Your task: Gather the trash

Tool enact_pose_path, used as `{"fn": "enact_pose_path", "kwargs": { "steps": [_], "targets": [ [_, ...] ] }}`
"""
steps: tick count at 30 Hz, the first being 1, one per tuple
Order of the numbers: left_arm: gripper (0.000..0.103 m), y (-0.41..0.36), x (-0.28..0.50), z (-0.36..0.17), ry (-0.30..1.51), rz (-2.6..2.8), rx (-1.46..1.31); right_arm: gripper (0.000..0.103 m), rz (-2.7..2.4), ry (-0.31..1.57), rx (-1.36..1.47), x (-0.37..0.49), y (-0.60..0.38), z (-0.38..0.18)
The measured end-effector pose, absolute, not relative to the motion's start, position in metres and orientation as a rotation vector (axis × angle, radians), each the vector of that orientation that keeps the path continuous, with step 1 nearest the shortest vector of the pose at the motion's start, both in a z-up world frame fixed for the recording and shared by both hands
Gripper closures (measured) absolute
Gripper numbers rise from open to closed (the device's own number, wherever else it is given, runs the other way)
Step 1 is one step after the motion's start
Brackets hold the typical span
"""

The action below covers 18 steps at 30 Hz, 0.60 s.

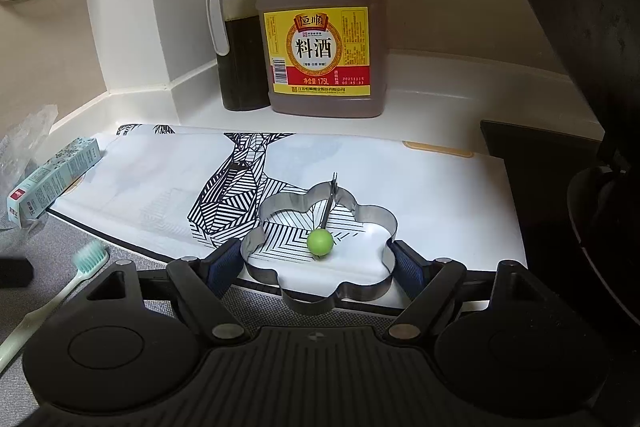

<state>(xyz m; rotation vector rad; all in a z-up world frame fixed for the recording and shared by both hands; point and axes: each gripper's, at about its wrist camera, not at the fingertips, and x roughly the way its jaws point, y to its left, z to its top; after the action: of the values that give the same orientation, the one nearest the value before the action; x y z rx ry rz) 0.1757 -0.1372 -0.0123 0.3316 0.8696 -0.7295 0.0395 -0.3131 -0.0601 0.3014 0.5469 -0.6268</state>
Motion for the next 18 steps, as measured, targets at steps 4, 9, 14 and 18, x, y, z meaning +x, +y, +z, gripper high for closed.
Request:
{"fn": "enact_pose_path", "kwargs": {
  "steps": [4, 9, 14, 18],
  "targets": [
    [0.004, -0.143, 0.155, -0.023, 0.863, -0.803, 0.361, 0.021, -0.628, 0.548, 0.299, 0.04, -0.312, -0.06],
    [0.0, -0.152, 0.141, -0.047, 0.804, -0.764, 0.4, 0.02, -0.627, 0.556, 0.293, 0.042, -0.312, -0.061],
    [0.0, -0.154, 0.14, -0.051, 0.793, -0.762, 0.39, 0.016, -0.617, 0.57, 0.287, 0.045, -0.312, -0.062],
    [0.0, -0.151, 0.139, -0.05, 0.775, -0.781, 0.382, 0.007, -0.595, 0.592, 0.278, 0.049, -0.31, -0.064]
  ]
}}
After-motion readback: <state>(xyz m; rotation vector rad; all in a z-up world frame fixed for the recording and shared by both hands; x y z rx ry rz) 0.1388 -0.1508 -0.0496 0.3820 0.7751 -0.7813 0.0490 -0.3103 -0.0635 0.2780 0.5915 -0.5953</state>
